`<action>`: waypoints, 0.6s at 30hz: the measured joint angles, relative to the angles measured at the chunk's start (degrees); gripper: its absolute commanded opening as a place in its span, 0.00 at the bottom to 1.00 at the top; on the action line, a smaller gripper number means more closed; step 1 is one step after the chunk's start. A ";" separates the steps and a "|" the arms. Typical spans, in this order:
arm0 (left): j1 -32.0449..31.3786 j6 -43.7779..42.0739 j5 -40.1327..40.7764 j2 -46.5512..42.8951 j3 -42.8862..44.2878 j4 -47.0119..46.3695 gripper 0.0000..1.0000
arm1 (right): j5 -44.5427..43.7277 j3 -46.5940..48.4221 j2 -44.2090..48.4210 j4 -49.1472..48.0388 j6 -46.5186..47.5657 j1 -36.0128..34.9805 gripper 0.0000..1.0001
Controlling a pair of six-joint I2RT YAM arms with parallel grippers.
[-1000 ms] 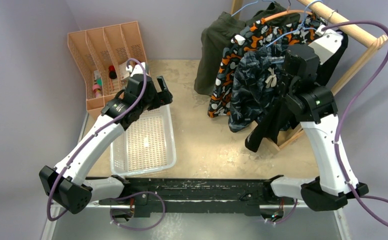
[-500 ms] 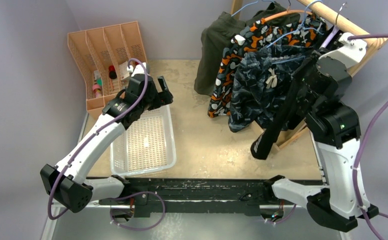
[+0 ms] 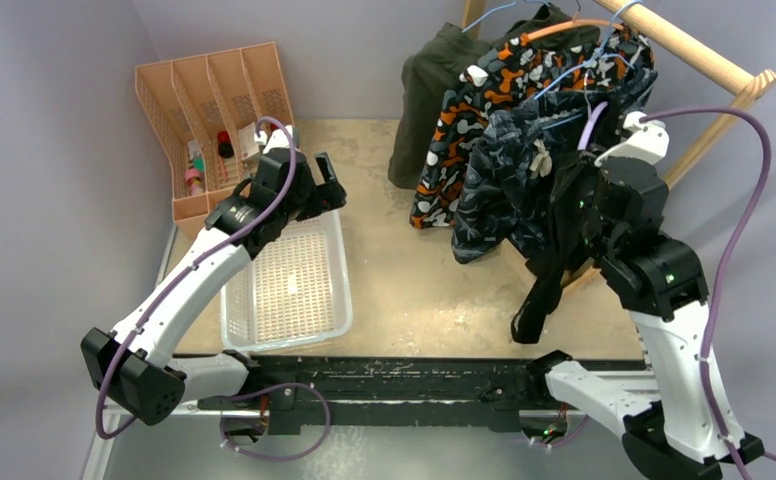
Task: Remove the shorts from the hanger
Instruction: Pick up the hanger from the clothes rod.
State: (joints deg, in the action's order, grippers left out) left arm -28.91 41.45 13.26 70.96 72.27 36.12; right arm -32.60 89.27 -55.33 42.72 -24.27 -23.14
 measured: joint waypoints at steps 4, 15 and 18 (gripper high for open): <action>0.00 0.09 -0.02 -0.09 -1.46 -0.74 0.89 | 4.15 -0.20 2.60 2.38 -0.39 0.00 0.00; 0.00 -2.67 -0.85 -2.10 -5.40 2.86 0.92 | 15.45 -3.28 8.83 6.75 -3.78 0.00 0.00; 0.00 -3.61 -0.63 -3.50 -5.84 4.61 0.93 | 19.12 -3.74 10.45 8.02 -4.50 0.00 0.00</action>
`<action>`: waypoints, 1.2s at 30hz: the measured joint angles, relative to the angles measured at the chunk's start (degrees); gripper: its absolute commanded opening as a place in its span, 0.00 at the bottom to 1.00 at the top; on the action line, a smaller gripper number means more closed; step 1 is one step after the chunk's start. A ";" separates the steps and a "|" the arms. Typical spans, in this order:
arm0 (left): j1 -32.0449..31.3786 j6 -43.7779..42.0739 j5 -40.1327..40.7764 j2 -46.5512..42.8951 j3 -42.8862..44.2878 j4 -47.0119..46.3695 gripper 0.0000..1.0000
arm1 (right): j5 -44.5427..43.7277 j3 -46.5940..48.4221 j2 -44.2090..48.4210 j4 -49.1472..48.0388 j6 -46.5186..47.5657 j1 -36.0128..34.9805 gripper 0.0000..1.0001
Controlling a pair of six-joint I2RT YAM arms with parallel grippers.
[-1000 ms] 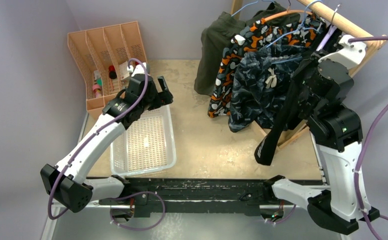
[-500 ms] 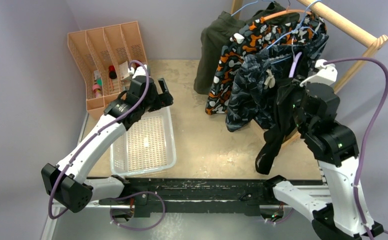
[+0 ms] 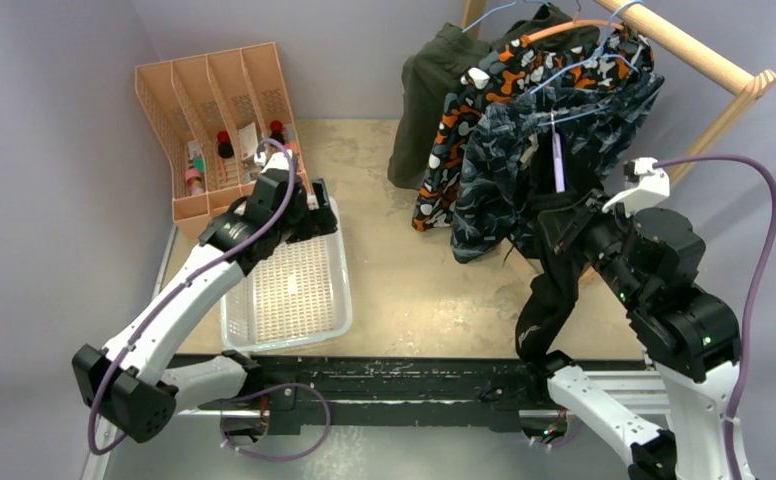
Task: Remove the shorts from the hanger
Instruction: Pick up the hanger from the clothes rod.
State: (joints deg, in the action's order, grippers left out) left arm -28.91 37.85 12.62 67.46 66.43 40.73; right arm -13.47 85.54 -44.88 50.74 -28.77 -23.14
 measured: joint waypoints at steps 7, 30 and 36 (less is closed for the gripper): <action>0.00 0.07 0.61 -8.59 -3.80 1.03 0.93 | 10.97 -0.52 1.84 1.49 -0.04 0.00 0.00; 0.00 0.07 0.44 -8.55 -3.76 0.96 0.93 | 27.74 9.42 -0.52 5.99 1.90 -0.13 0.00; 0.00 0.09 0.76 -8.44 -1.07 1.84 0.94 | 36.00 8.70 -0.31 4.96 1.97 -0.11 0.00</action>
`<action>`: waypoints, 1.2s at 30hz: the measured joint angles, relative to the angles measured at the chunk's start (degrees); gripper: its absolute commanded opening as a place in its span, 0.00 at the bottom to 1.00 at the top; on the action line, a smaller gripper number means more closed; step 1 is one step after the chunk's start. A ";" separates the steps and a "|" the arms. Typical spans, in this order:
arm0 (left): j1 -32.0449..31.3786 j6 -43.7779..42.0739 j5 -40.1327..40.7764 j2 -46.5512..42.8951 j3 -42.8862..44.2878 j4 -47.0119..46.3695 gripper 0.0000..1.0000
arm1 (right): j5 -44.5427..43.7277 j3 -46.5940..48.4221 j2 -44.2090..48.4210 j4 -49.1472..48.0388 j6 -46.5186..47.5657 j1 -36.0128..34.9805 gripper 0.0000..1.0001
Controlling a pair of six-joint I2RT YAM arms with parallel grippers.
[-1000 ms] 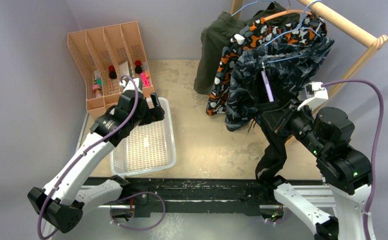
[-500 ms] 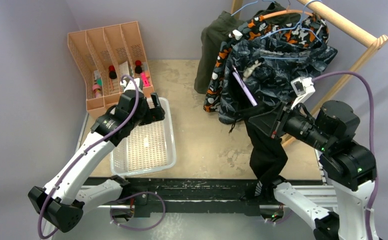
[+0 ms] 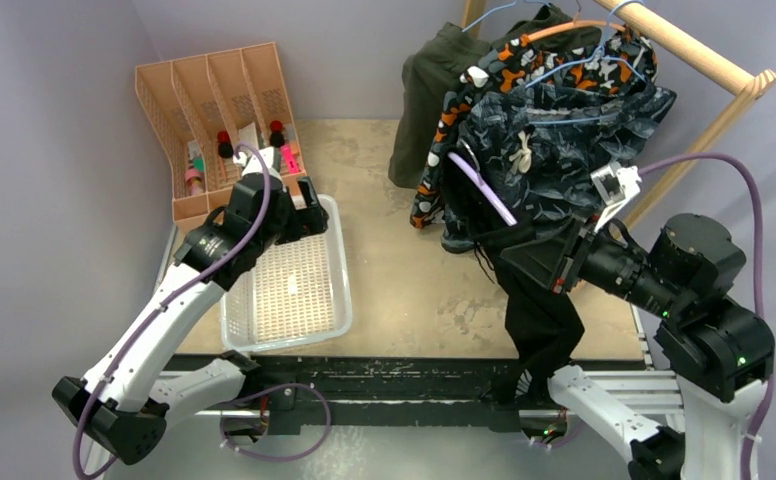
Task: Remove the shorts from the hanger
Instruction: Pick up the hanger from the clothes rod, then remove the shorts from the hanger.
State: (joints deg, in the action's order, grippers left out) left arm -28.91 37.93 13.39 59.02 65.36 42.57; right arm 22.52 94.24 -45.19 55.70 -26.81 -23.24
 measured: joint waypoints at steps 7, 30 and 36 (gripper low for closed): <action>0.00 0.63 2.21 -0.02 4.26 0.48 0.94 | 8.57 0.68 -5.49 -4.07 0.24 0.00 0.00; 0.00 5.38 -0.17 -2.21 2.62 -8.41 0.91 | 17.77 -14.86 -10.84 -18.29 2.51 0.00 0.00; 0.00 8.02 -10.62 2.40 0.11 -20.26 0.81 | 17.86 -18.84 -11.32 -22.23 3.28 0.00 0.00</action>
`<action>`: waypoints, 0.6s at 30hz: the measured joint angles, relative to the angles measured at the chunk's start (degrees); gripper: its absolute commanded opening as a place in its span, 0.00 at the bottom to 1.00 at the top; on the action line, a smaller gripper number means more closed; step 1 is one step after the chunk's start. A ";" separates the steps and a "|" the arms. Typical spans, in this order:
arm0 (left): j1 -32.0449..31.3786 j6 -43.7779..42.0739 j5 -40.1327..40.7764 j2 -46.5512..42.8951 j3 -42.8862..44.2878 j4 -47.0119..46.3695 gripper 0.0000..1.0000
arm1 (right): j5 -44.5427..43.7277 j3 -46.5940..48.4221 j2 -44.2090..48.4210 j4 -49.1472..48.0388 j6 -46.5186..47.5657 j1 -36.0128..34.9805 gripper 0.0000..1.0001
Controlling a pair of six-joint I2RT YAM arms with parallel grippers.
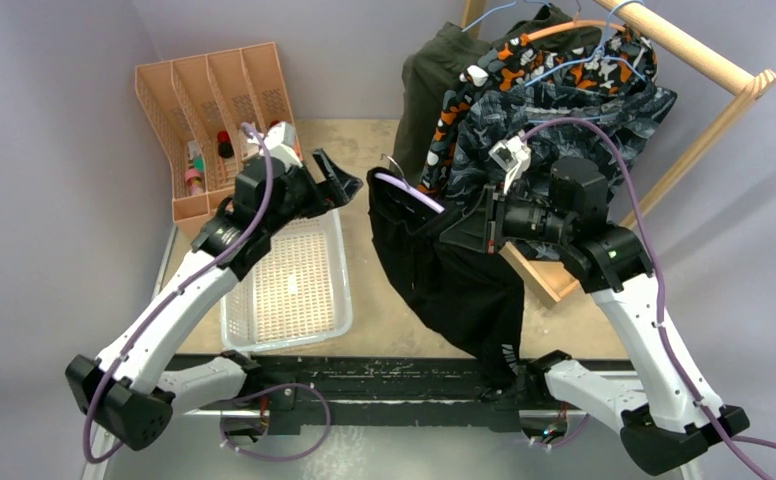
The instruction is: Remove the shorts from the hanger
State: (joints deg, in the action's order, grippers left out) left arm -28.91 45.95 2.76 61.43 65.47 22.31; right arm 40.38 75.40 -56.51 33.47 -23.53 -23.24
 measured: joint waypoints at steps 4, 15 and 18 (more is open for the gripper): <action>0.00 0.17 -8.04 5.62 -0.28 -5.75 0.75 | 1.22 -1.90 0.07 -2.45 -0.92 0.00 0.00; -0.04 -0.04 -16.20 15.96 -0.35 -9.44 0.00 | 3.82 -1.99 0.02 -3.52 0.11 0.02 0.00; -0.11 -0.46 -16.26 15.72 -0.35 -10.27 0.00 | 3.65 -3.21 0.02 -3.80 1.70 0.00 0.00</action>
State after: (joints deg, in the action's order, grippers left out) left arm -29.02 45.50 -13.50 77.14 65.12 12.03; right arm 44.03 72.18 -56.49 29.67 -21.82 -23.24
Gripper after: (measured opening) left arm 0.030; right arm 0.175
